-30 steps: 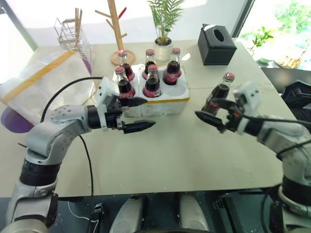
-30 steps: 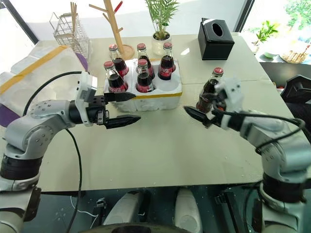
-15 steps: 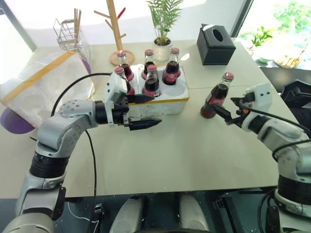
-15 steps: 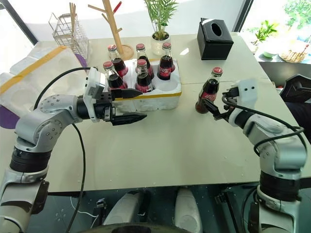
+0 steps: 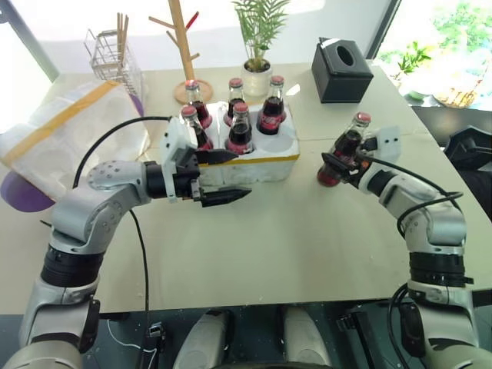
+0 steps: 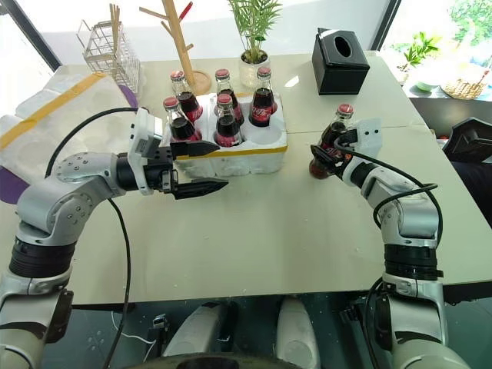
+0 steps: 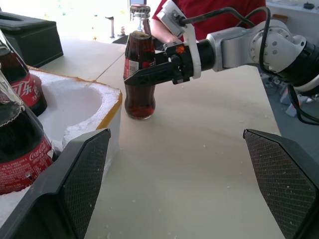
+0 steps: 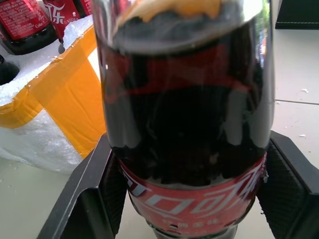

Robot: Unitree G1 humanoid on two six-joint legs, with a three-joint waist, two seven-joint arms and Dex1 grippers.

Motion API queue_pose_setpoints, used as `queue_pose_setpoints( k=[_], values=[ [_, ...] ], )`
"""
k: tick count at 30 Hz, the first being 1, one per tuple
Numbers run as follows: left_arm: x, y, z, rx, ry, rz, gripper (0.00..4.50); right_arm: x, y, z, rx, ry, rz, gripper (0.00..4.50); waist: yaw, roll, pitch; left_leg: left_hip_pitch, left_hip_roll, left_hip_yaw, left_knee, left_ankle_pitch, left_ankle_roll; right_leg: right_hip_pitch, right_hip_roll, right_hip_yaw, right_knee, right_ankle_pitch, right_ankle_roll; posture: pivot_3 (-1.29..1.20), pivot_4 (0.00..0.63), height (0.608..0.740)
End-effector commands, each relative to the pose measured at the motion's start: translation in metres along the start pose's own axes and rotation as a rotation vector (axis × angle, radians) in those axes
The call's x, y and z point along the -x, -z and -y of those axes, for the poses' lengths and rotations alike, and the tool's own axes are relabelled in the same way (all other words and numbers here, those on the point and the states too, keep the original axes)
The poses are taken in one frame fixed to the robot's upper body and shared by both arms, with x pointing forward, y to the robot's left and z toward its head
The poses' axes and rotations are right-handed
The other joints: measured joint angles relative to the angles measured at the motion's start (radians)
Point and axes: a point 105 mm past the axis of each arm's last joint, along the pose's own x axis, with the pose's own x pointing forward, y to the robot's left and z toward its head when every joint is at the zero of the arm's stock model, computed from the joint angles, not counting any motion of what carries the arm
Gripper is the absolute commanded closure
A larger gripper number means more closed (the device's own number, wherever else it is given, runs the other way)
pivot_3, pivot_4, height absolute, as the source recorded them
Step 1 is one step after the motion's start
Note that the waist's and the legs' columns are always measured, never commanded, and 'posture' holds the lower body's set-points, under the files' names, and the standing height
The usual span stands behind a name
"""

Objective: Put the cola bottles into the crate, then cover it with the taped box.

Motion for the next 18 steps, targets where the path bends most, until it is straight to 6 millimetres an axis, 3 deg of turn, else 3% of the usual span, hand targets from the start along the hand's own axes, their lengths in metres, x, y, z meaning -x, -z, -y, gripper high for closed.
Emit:
queue_pose_setpoints(
  k=[1,4,9,12,18],
  values=[
    [0.004,-0.012,0.003,-0.042,-0.012,0.029,0.0,0.008,-0.06,-0.004,0.035,-0.049,0.182,1.68,-0.001,0.0,0.0,0.0,0.0,0.0,0.0,0.0,0.0,0.0,0.0,0.0,0.0,0.0,0.0,0.0,0.15,0.74],
    [0.009,-0.013,0.001,-0.045,-0.04,0.03,0.0,0.01,-0.101,-0.022,0.087,-0.149,0.275,1.68,-0.007,0.003,0.002,-0.001,0.0,0.002,0.0,0.0,0.0,-0.002,0.0,0.001,0.0,0.0,0.0,0.0,0.15,0.74],
    [0.024,-0.015,-0.006,-0.044,-0.112,0.029,0.0,-0.002,-0.142,-0.061,0.122,-0.314,0.35,1.68,-0.01,0.004,0.002,0.0,0.004,0.004,-0.002,-0.001,0.001,-0.004,0.003,0.003,0.0,0.0,0.0,0.0,0.15,0.74],
    [0.029,-0.015,-0.01,-0.048,-0.147,0.027,0.0,-0.017,-0.144,-0.076,0.124,-0.357,0.328,1.68,-0.008,0.003,0.002,-0.001,0.004,0.004,-0.002,-0.001,0.001,-0.004,0.003,0.003,0.0,0.0,0.0,0.0,0.15,0.74],
    [0.031,-0.015,-0.01,-0.065,-0.176,0.024,0.0,-0.035,-0.119,-0.094,0.152,-0.41,0.253,1.68,0.004,0.003,0.002,-0.002,0.001,0.003,0.0,-0.001,0.001,-0.003,0.001,0.003,0.0,0.0,0.0,0.0,0.15,0.74]
  ],
)
